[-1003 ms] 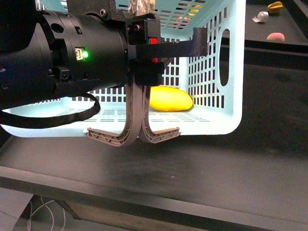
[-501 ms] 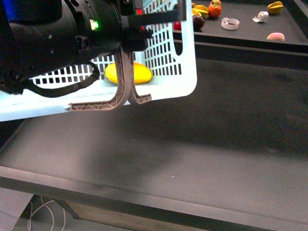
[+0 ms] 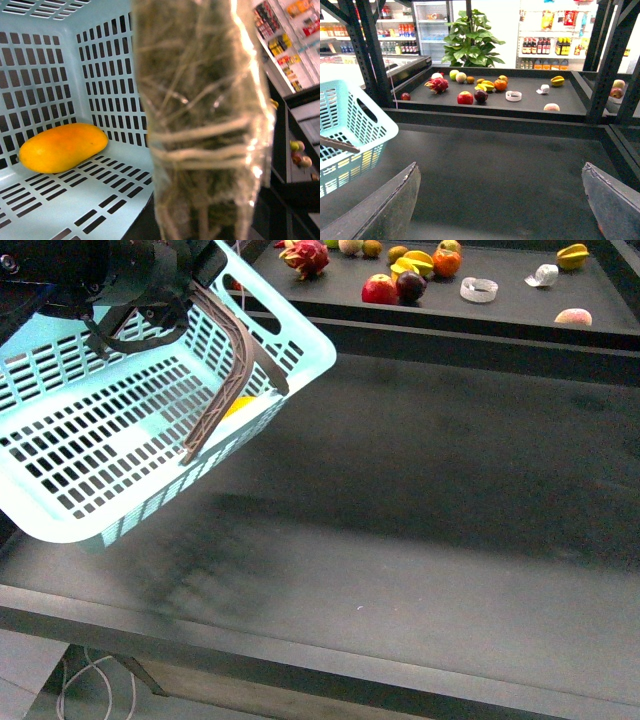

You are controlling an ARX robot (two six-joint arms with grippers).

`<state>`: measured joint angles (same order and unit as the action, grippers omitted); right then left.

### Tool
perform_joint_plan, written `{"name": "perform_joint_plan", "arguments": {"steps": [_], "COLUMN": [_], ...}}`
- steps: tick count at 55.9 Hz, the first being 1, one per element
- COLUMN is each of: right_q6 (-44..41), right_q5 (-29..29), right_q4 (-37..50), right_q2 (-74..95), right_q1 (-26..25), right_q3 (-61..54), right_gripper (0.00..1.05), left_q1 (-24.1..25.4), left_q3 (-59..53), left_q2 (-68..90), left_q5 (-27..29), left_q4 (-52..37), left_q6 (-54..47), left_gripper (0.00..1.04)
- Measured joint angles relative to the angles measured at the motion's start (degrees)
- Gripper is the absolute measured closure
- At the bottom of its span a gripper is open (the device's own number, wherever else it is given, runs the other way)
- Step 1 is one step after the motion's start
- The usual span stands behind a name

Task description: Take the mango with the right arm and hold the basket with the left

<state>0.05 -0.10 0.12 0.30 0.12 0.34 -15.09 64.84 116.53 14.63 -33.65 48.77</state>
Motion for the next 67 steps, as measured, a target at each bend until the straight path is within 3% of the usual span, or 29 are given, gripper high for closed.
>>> {"name": "perform_joint_plan", "arguments": {"steps": [20,53,56,67], "right_q6": [0.0,0.0,0.0,0.0], "right_q5": [0.0,0.0,0.0,0.0], "right_q4": [0.0,0.0,0.0,0.0], "right_q2": [0.0,0.0,0.0,-0.04], "right_q1": [0.0,0.0,0.0,0.0], "right_q3": [0.0,0.0,0.0,0.0], "right_gripper": [0.08,0.08,0.08,0.08], "left_q1": [0.63,3.87,3.85,3.41], "left_q3": [13.03,25.62,26.05,28.85], "left_q2": [8.61,20.5,20.63,20.98], "left_q5": [2.27,4.96,4.87,5.44], "left_q4": [9.79,15.96,15.93,17.49], "left_q6": [21.7,34.25,34.51,34.36], "left_gripper": [1.01,1.01,0.95,0.61]}}
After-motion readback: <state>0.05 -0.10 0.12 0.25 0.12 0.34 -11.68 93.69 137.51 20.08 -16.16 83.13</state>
